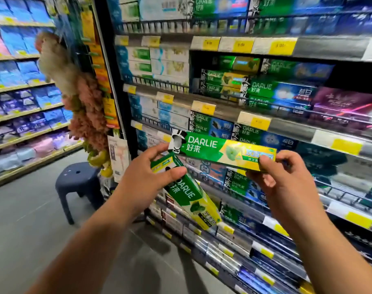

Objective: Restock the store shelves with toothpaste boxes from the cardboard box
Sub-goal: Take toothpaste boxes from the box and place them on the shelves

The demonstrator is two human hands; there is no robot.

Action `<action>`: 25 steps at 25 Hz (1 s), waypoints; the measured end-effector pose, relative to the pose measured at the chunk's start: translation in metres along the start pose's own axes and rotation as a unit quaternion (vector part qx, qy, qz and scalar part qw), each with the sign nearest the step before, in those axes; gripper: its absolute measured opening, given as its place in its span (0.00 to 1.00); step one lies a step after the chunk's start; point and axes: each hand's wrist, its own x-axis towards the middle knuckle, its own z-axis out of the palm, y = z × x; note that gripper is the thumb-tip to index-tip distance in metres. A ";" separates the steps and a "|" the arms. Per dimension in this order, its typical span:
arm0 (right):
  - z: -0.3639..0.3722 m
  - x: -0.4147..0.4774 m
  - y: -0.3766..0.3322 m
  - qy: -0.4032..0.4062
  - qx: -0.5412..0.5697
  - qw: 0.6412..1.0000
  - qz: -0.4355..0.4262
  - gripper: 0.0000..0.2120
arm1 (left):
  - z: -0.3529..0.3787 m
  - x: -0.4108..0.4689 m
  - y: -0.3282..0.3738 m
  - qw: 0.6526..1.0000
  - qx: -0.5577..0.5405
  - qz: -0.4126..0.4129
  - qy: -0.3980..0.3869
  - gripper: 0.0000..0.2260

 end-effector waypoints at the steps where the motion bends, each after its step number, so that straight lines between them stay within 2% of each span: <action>1: 0.007 0.010 0.002 0.004 -0.014 1.000 -0.006 0.10 | -0.005 0.013 -0.003 1.000 -0.006 0.001 -0.007 0.34; 6: 0.036 0.070 0.006 0.001 -0.056 0.998 -0.037 0.11 | -0.015 0.085 -0.013 0.998 -0.063 0.006 -0.030 0.33; 10: 0.057 0.123 0.015 0.007 -0.111 0.992 -0.059 0.10 | -0.014 0.147 -0.019 0.999 -0.016 0.026 -0.011 0.38; 13: 0.068 0.159 0.027 0.023 -0.100 0.992 -0.070 0.10 | -0.017 0.188 -0.021 0.999 0.015 0.027 -0.016 0.33; 16: 0.083 0.193 0.035 0.029 -0.121 0.990 -0.069 0.09 | -0.021 0.233 -0.029 0.999 -0.013 0.031 -0.036 0.32; 21: 0.104 0.222 0.038 0.061 -0.250 0.962 -0.090 0.15 | -0.022 0.292 -0.038 0.995 -0.014 0.064 -0.076 0.23; 25: 0.121 0.237 0.040 0.093 -0.308 0.937 -0.134 0.13 | -0.027 0.339 -0.050 0.989 -0.008 0.078 -0.126 0.24</action>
